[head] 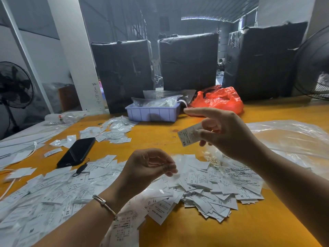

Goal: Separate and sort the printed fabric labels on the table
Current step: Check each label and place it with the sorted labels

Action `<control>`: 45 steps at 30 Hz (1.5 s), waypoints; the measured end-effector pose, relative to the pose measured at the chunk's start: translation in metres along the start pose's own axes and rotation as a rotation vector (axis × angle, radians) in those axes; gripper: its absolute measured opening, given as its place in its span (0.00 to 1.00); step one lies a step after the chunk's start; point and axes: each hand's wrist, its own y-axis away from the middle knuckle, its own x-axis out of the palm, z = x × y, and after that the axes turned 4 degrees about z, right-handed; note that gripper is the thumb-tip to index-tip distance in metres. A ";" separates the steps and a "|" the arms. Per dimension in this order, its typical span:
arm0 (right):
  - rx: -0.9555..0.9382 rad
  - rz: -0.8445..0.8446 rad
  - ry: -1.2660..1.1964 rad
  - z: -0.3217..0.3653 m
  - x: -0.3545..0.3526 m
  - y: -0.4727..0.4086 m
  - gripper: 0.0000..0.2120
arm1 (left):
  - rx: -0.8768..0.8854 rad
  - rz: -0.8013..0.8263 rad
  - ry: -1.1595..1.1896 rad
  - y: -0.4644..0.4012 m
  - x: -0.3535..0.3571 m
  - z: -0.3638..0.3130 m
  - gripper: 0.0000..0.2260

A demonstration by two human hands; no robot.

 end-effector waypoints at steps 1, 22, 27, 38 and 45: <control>0.006 0.032 0.039 -0.001 -0.001 0.000 0.19 | 0.005 -0.012 0.001 0.000 0.000 0.000 0.09; -0.070 0.121 0.056 0.005 0.007 0.001 0.18 | 0.090 -0.006 -0.288 0.002 0.001 0.001 0.06; -0.047 0.192 -0.057 0.017 -0.003 0.002 0.17 | 0.078 -0.014 -0.268 0.002 0.001 0.001 0.06; -0.061 0.182 0.169 0.010 0.007 0.002 0.08 | 0.049 -0.018 -0.243 0.001 0.000 0.000 0.06; -0.080 0.156 0.239 0.011 0.007 0.002 0.07 | 0.042 -0.010 -0.229 0.002 0.000 -0.001 0.07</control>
